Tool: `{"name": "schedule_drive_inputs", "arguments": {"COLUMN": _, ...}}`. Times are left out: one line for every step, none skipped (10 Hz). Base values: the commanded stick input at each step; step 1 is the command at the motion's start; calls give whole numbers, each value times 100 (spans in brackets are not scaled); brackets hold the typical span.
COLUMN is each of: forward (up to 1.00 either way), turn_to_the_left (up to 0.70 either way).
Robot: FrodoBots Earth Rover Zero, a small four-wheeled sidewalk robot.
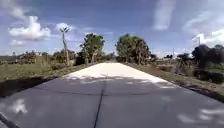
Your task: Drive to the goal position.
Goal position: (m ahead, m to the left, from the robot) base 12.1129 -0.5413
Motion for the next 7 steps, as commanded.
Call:
{"name": "schedule_drive_inputs", "arguments": {"forward": 85, "turn_to_the_left": 0}}
{"name": "schedule_drive_inputs", "arguments": {"forward": 85, "turn_to_the_left": 0}}
{"name": "schedule_drive_inputs", "arguments": {"forward": 85, "turn_to_the_left": 0}}
{"name": "schedule_drive_inputs", "arguments": {"forward": 85, "turn_to_the_left": 0}}
{"name": "schedule_drive_inputs", "arguments": {"forward": 85, "turn_to_the_left": 0}}
{"name": "schedule_drive_inputs", "arguments": {"forward": 85, "turn_to_the_left": 0}}
{"name": "schedule_drive_inputs", "arguments": {"forward": 85, "turn_to_the_left": 0}}
